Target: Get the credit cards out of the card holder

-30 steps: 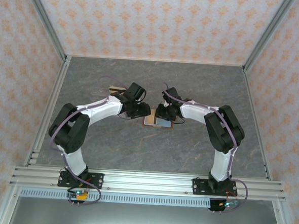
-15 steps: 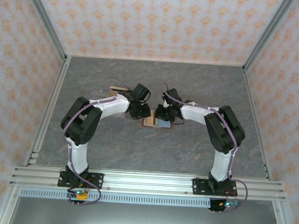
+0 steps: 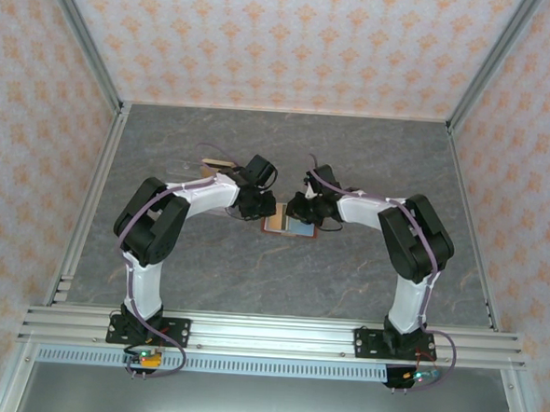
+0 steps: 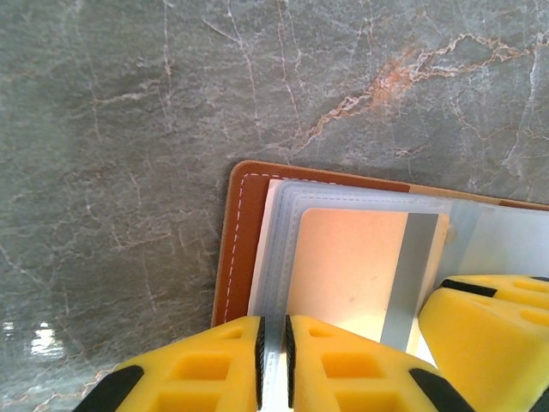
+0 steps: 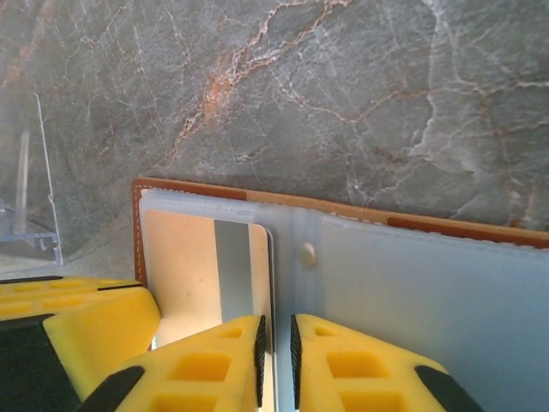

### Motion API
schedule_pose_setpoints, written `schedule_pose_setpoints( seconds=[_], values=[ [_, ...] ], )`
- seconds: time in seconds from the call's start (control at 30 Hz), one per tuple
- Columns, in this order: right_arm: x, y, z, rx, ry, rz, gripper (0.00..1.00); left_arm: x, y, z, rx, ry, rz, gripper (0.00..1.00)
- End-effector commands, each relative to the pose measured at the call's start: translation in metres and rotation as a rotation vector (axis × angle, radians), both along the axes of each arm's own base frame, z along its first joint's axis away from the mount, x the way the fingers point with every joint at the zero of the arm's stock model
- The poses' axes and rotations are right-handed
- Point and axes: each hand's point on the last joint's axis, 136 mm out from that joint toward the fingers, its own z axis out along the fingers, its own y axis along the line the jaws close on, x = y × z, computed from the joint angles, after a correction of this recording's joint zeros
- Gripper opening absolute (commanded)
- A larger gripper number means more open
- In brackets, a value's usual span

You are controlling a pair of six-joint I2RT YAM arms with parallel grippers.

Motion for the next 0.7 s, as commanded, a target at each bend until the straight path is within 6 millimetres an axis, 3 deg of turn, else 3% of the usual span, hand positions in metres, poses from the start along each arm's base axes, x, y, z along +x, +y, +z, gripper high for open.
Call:
schedule_pose_setpoints(
  seconds=[0.0,0.67],
  values=[
    [0.001,0.002,0.008,0.066,0.008,-0.017,0.18,-0.01,0.008,-0.022,0.051,0.05,0.015,0.15],
    [-0.001,0.009,-0.004,0.091,0.059,-0.007,0.17,-0.015,-0.001,-0.025,-0.005,0.063,-0.017,0.08]
  ],
)
